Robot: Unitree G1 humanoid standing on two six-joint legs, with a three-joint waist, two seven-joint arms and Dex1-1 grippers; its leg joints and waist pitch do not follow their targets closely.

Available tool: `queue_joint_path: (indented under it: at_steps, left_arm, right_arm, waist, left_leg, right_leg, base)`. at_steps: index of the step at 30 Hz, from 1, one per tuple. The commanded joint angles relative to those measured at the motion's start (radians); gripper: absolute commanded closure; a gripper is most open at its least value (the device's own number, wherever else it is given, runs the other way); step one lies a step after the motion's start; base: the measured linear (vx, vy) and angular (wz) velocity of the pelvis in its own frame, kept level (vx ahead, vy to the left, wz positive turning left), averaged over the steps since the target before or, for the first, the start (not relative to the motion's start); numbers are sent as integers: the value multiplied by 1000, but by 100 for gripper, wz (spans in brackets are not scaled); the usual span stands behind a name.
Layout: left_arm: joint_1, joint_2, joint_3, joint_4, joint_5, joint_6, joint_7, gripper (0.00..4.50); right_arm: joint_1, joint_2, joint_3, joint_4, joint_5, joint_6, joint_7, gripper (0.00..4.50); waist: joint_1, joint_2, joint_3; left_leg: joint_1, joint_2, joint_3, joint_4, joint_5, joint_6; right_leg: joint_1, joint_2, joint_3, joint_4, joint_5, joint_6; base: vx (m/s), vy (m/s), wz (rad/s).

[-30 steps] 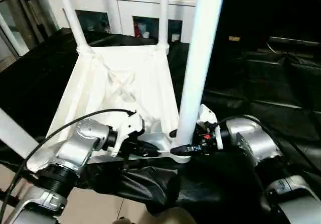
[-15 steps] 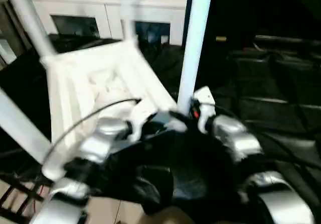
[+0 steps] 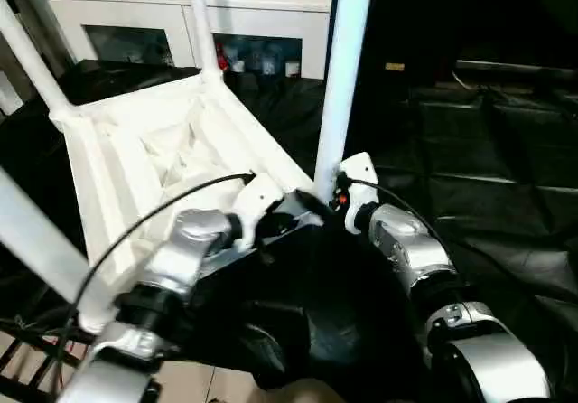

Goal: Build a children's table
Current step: Rotate leg to tighten

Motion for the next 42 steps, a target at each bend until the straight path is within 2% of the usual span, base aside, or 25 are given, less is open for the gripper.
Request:
queue_joint_path:
  at_steps: [1,2,3,4,8,10,12,16,21,29,35,38,39,40,41,42]
  left_arm:
    - [4,-2,-53,-56,-57,-54,-111,450]
    - [8,7,-53,-61,-61,-55,-127,450]
    - [15,30,-55,-69,-66,-61,-163,450]
    - [19,43,-54,-75,-69,-64,-184,450]
    - [36,86,-61,-93,-80,-59,-257,450]
    - [45,104,-65,-102,-89,-66,-295,450]
    - [51,116,-69,-113,-99,-63,-318,450]
    - [65,135,-73,-142,-128,-46,-373,450]
    - [74,151,-74,-160,-144,-36,-413,450]
    - [75,168,-73,-169,-157,-21,-438,450]
    - [65,138,-62,-137,-124,-29,-345,450]
    - [35,78,-40,-90,-90,-8,-205,450]
    - [33,74,-39,-87,-88,-7,-197,450]
    - [23,54,-34,-73,-77,-2,-154,450]
    - [6,18,-30,-48,-61,7,-84,450]
    - [-5,-5,-28,-32,-51,13,-40,450]
  right_arm:
    - [16,11,97,-45,9,-9,188,77]
    - [21,1,102,-58,12,-12,219,77]
    - [33,-25,113,-88,25,-9,294,77]
    - [41,-43,121,-109,33,-4,351,77]
    - [78,-120,177,-180,39,18,549,77]
    - [92,-154,203,-205,39,23,617,77]
    - [99,-168,211,-217,42,26,644,77]
    - [112,-186,216,-247,54,49,692,93]
    - [121,-194,218,-283,71,92,728,137]
    - [126,-196,224,-302,80,118,754,185]
    - [148,-154,201,-301,75,111,643,201]
    - [135,-78,153,-222,42,87,417,208]
    - [134,-74,151,-217,40,86,404,213]
    - [130,-50,137,-193,31,80,336,215]
    - [115,-10,115,-147,21,85,220,215]
    - [105,15,103,-118,16,89,149,215]
  waist:
    - [10,-7,-65]
    - [10,-7,-65]
    - [18,-7,-66]
    - [21,-7,-64]
    - [33,-9,-60]
    - [43,-7,-58]
    - [48,-10,-54]
    - [47,-10,-55]
    - [47,-11,-59]
    - [48,-11,-57]
    - [48,-12,-56]
    - [41,-13,-51]
    - [37,-13,-47]
    - [36,-14,-47]
    - [31,-12,-49]
    - [20,-9,-42]
  left_leg:
    - [-1,8,9,-55,-137,100]
    - [-1,8,9,-55,-137,100]
    - [0,11,10,-52,-119,120]
    - [0,13,13,-51,-121,127]
    - [3,16,13,-55,-163,116]
    - [7,19,13,-58,-192,99]
    - [7,18,12,-62,-216,79]
    - [6,17,10,-63,-212,64]
    - [4,15,11,-58,-163,80]
    - [6,16,11,-61,-190,65]
    - [5,14,11,-60,-181,61]
    - [6,12,9,-66,-228,36]
    - [9,11,8,-70,-257,17]
    - [9,10,4,-72,-268,10]
    - [6,10,3,-73,-268,1]
    - [6,7,2,-77,-291,-14]
  right_leg:
    - [63,-30,23,-53,-5,-282]
    - [63,-30,23,-53,-5,-282]
    - [63,-29,20,-48,25,-296]
    - [60,-29,21,-48,24,-301]
    - [58,-30,20,-52,-35,-297]
    - [54,-31,22,-56,-83,-286]
    - [53,-33,24,-60,-135,-271]
    - [54,-33,26,-60,-145,-261]
    - [55,-31,24,-52,-74,-275]
    - [55,-33,25,-57,-125,-267]
    - [53,-32,26,-56,-117,-263]
    - [51,-35,28,-67,-217,-235]
    - [47,-35,28,-74,-277,-219]
    - [51,-38,28,-77,-310,-207]
    - [52,-38,28,-76,-327,-191]
    - [47,-37,27,-84,-368,-179]
  base:
    - [0,0,0]
    - [0,0,0]
    - [0,0,0]
    - [0,0,0]
    - [0,0,0]
    - [0,0,0]
    - [0,0,0]
    - [0,0,0]
    - [0,0,0]
    - [0,0,0]
    - [0,0,0]
    - [0,0,0]
    - [0,0,0]
    - [0,0,0]
    - [0,0,0]
    - [0,0,0]
